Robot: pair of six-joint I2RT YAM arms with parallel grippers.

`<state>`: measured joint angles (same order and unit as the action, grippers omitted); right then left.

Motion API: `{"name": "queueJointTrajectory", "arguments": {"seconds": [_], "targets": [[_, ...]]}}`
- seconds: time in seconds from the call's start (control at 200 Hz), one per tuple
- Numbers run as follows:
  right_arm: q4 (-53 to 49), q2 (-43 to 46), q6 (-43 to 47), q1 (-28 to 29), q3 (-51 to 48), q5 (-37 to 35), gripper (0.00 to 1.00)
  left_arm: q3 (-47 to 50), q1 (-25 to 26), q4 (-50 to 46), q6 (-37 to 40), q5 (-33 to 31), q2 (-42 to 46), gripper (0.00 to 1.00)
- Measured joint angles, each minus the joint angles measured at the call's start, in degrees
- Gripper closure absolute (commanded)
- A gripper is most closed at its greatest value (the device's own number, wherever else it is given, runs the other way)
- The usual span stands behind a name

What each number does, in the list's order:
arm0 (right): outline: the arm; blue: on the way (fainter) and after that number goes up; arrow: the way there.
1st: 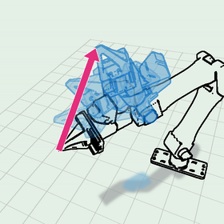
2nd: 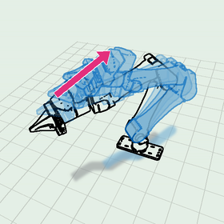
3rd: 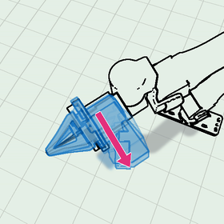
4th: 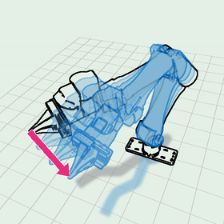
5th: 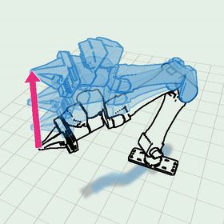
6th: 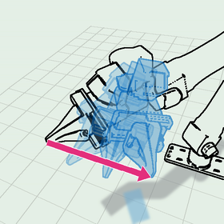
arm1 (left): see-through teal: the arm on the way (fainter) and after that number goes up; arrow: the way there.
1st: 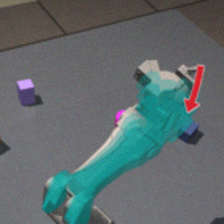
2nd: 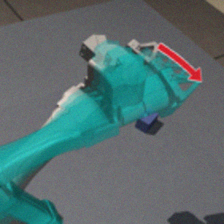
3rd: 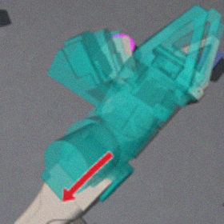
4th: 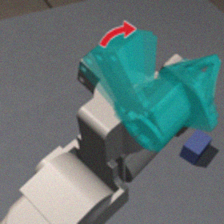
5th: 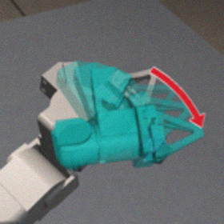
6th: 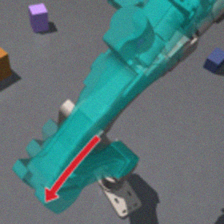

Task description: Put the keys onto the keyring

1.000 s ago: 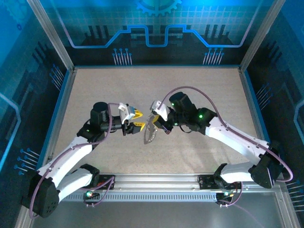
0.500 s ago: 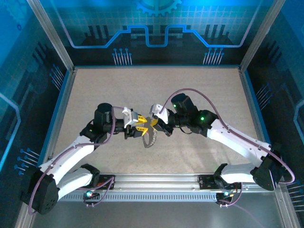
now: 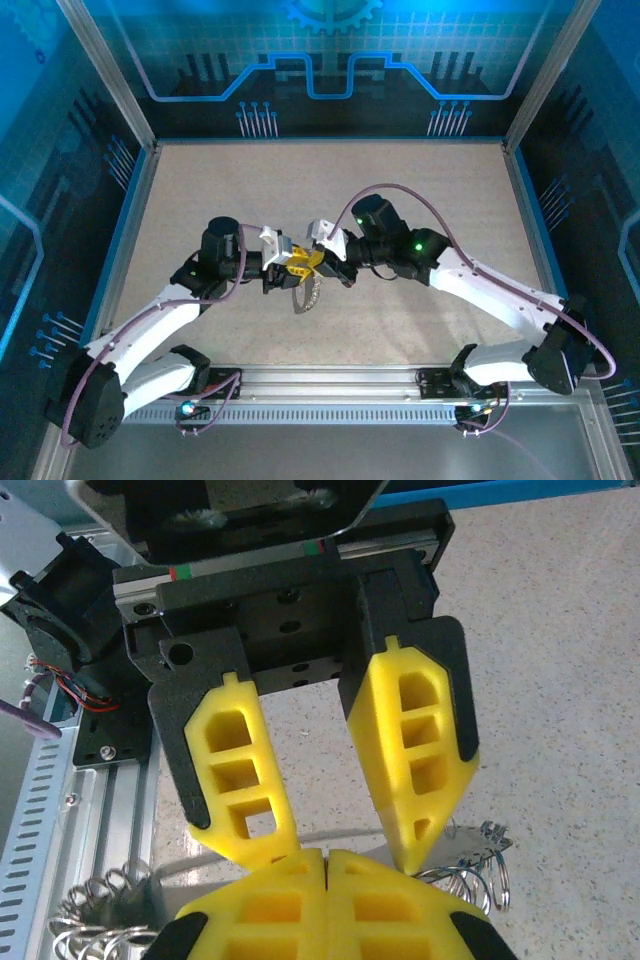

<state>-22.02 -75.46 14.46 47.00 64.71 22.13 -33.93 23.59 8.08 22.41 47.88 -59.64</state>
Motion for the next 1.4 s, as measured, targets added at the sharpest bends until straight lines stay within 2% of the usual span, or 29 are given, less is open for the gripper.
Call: {"name": "queueJointTrajectory", "arguments": {"seconds": [0.18,0.37,0.46,0.705,0.916,0.996,1.296,1.401], "targets": [[-0.4,-1.2,0.2,0.6,1.0,-0.7,1.00,0.0,0.0,0.6,-1.3,0.1,0.0,0.66],[-0.6,-1.3,0.7,0.7,1.6,-1.5,1.00,0.0,0.1,-0.4,-0.9,1.4,1.0,0.94],[-1.2,-1.3,1.1,1.1,1.7,-1.7,1.00,0.0,0.1,-1.4,0.0,1.7,1.0,1.00],[-2.0,-1.3,2.2,1.6,1.9,-1.7,1.00,0.0,0.1,-2.5,0.3,2.5,1.2,1.00],[-2.6,-1.0,3.2,1.6,2.4,-1.0,0.78,0.0,0.1,-2.7,0.5,3.0,2.2,1.00],[-2.3,0.1,3.7,1.3,2.2,-1.0,0.72,0.0,0.1,-2.6,0.5,3.0,2.6,1.00],[-1.8,5.0,3.6,-1.5,-0.5,-1.2,0.73,1.1,0.1,0.0,0.1,3.0,3.2,1.00],[-1.9,5.4,4.1,-2.0,-1.4,-1.0,0.69,1.4,0.1,0.5,0.1,3.0,3.2,1.00]]}}
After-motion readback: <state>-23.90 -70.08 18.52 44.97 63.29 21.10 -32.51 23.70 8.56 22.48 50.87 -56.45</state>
